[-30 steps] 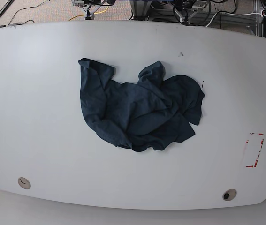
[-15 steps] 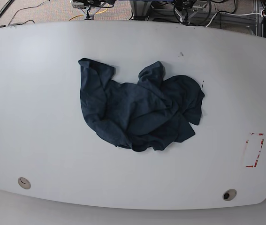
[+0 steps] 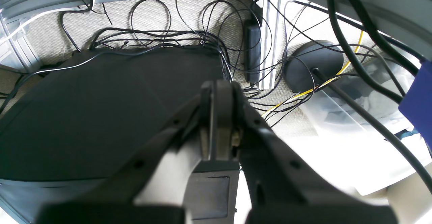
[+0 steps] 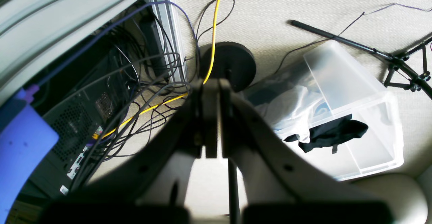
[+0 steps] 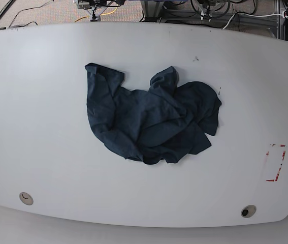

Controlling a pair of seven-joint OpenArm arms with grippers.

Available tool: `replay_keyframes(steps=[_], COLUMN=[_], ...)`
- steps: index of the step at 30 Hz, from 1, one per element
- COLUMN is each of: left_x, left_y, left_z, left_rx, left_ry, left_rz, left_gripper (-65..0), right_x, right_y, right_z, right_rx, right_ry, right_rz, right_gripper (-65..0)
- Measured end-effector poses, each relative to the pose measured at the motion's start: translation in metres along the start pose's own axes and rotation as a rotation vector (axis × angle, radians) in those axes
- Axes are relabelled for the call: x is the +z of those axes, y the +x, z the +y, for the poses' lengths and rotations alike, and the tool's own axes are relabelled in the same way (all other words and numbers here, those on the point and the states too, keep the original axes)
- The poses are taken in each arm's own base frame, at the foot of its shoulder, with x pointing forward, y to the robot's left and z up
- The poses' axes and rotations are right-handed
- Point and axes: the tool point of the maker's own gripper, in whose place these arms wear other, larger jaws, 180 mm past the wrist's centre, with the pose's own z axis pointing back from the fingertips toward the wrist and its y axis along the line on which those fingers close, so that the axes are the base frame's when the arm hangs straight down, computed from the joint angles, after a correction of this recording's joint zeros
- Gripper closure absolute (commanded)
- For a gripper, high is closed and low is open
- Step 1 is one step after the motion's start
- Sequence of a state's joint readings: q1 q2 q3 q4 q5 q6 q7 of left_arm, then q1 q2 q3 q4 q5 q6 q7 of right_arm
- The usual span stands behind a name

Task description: Layout the t-shirt on the table in an organized manner, then fold the t-shirt properly

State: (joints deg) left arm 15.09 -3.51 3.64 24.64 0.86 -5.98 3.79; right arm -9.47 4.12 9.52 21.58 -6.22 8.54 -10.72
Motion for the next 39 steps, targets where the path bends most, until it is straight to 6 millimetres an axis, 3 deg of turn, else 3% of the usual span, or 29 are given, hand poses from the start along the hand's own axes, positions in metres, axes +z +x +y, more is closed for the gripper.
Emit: replay_keyframes(steps=[16,33,39], left_x=[0.0,0.001,0.004], left_y=[0.0,0.012,0.011], left_z=[0.001,0.001,0.0], left_rx=[0.004,0.005,0.006], left_ry=[0.005,0.005,0.003], left_rz=[-0.002,-0.083,-0.13], left_gripper=[-0.8,-1.0,-1.0], right_x=[-0.001,0.003,0.007], right_y=[0.006,-0.004,-0.019], right_z=[0.009,0.006,0.006], right_rx=[0.002,0.005,0.007], right_ry=[0.017,0.009,0.001], right_rz=[-0.051,-0.107,-0.135], right_gripper=[-0.6,-0.6,-0.6])
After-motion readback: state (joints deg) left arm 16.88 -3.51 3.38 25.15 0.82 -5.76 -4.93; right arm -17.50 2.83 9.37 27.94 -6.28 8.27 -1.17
